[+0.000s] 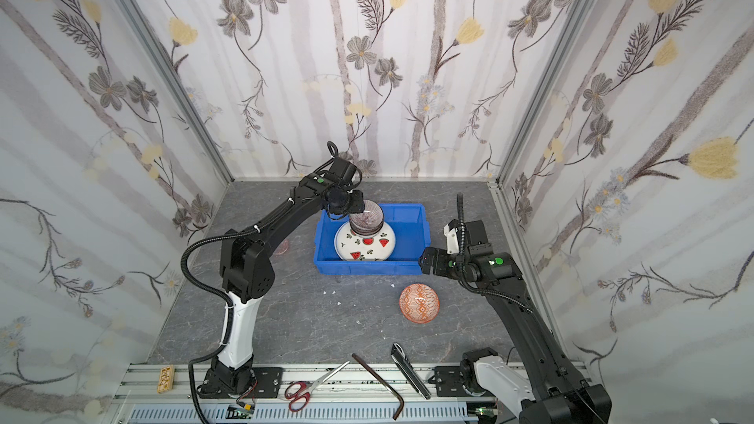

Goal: Place the mixed dishes into the plastic bin
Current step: 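Lower the pink-striped bowl onto the leaf bowls in the bin with the left gripper, then open the left gripper and draw back while right gripper grasps the orange patterned bowl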

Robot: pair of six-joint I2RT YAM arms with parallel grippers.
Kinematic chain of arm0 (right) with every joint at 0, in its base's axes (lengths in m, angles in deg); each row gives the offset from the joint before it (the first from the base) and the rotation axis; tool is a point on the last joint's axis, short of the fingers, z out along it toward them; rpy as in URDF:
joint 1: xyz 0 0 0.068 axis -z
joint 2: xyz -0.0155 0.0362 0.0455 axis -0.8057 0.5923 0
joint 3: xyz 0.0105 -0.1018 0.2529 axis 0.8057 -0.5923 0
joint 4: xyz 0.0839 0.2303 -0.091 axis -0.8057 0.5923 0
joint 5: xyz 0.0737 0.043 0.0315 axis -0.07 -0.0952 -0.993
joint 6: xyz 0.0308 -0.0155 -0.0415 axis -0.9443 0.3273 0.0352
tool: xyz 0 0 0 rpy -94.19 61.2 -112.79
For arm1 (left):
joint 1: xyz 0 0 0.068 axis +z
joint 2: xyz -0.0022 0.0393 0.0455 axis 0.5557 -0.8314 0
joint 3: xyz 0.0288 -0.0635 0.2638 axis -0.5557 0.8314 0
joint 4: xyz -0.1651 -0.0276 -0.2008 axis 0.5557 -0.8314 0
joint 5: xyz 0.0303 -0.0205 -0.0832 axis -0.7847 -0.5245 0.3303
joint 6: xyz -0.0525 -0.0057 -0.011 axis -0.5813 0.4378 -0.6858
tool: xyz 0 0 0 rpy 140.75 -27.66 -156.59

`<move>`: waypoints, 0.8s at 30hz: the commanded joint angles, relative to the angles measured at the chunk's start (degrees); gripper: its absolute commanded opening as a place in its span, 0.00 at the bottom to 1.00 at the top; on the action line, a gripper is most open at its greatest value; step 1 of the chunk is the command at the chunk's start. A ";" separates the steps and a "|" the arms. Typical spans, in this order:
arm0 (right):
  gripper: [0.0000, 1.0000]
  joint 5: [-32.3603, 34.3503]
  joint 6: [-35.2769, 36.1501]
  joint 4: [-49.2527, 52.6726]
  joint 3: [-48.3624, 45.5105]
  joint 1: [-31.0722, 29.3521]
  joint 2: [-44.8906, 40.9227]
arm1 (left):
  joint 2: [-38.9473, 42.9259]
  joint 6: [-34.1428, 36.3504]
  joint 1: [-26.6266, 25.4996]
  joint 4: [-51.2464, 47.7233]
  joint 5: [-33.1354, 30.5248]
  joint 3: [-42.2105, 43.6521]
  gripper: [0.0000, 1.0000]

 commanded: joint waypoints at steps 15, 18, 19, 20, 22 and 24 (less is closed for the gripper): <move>1.00 -0.50 0.52 -1.74 -0.05 0.29 0.00 | 5.18 0.00 0.06 -0.23 -0.51 1.94 0.79; 1.00 1.12 -0.37 -1.62 -0.29 0.51 -0.63 | 6.91 -0.18 0.06 -0.40 -0.18 2.68 0.94; 1.00 1.73 -0.71 -1.65 -0.40 0.68 -0.86 | 7.52 -0.26 0.06 -0.41 -0.16 2.85 0.97; 1.00 2.27 -1.12 -1.56 -0.47 0.84 -1.09 | 8.10 -0.39 0.06 -0.41 0.01 3.04 1.00; 1.00 3.42 -1.75 -1.31 -0.60 1.12 -1.44 | 9.32 -0.62 0.05 -0.41 0.64 3.38 1.00; 1.00 4.55 -2.33 -0.79 -0.84 1.38 -1.67 | 10.44 -0.92 0.06 -0.41 1.60 3.71 1.00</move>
